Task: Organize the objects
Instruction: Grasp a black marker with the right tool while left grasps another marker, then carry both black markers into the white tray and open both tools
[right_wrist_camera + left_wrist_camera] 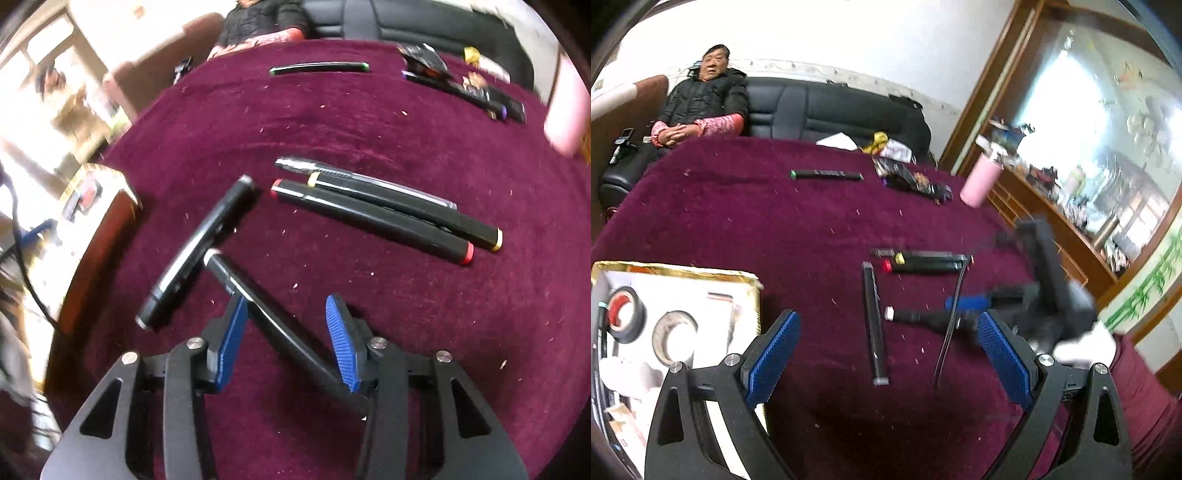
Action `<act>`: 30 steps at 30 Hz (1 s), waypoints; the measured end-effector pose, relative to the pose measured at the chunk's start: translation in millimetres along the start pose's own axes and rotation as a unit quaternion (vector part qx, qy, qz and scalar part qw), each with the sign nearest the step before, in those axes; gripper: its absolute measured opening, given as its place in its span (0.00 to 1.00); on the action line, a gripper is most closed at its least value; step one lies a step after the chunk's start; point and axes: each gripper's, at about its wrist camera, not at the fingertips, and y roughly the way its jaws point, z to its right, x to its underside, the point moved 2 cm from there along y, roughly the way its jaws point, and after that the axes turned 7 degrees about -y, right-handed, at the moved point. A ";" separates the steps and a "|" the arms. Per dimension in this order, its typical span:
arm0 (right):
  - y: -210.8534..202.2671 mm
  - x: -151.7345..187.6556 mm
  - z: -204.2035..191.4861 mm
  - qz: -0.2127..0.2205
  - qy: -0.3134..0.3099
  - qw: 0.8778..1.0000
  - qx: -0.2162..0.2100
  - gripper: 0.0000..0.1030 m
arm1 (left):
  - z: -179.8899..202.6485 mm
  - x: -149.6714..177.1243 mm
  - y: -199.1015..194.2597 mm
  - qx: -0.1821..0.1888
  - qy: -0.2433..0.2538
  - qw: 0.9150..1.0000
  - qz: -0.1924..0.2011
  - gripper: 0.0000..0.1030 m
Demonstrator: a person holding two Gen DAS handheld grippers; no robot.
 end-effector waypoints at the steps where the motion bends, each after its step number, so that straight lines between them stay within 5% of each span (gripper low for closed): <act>1: 3.9 0.7 -4.8 -0.005 -0.012 1.000 0.010 0.43 | -1.8 -3.6 -1.6 -0.007 -0.001 1.000 0.004 0.91; 4: 8.0 4.6 -16.0 -0.001 -0.046 0.998 0.043 0.39 | -13.8 -14.5 -5.0 -0.011 -0.021 1.000 0.011 0.91; 6: 5.9 9.3 -18.8 -0.014 -0.051 0.995 0.079 0.12 | -20.0 -19.7 1.5 -0.015 -0.030 0.999 0.000 0.91; 14: -28.8 71.7 -12.3 -0.021 -0.016 0.997 0.069 0.12 | 5.3 -22.8 60.0 -0.058 0.024 0.996 -0.058 0.90; 20: -46.7 101.5 3.1 -0.002 0.031 0.998 0.052 0.12 | 34.6 5.1 125.0 -0.132 0.115 0.978 -0.109 0.84; 21: -47.6 103.2 4.5 0.002 0.037 0.998 0.049 0.12 | 36.9 9.7 131.8 -0.137 0.123 0.976 -0.119 0.75; 23: -47.3 103.4 5.9 0.009 0.045 0.998 0.049 0.12 | 37.0 20.0 145.5 -0.145 0.131 0.969 -0.152 0.36; 24: -47.2 103.2 5.3 0.011 0.047 0.998 0.051 0.12 | 39.0 22.0 144.6 -0.144 0.138 0.970 -0.137 0.28; 27: -47.1 102.7 1.2 0.018 0.049 0.997 0.058 0.12 | 39.5 26.5 149.2 -0.140 0.139 0.970 -0.142 0.14; 30: -45.3 99.9 1.3 0.022 0.061 0.996 0.062 0.12 | 35.7 27.5 153.0 -0.133 0.138 0.971 -0.142 0.11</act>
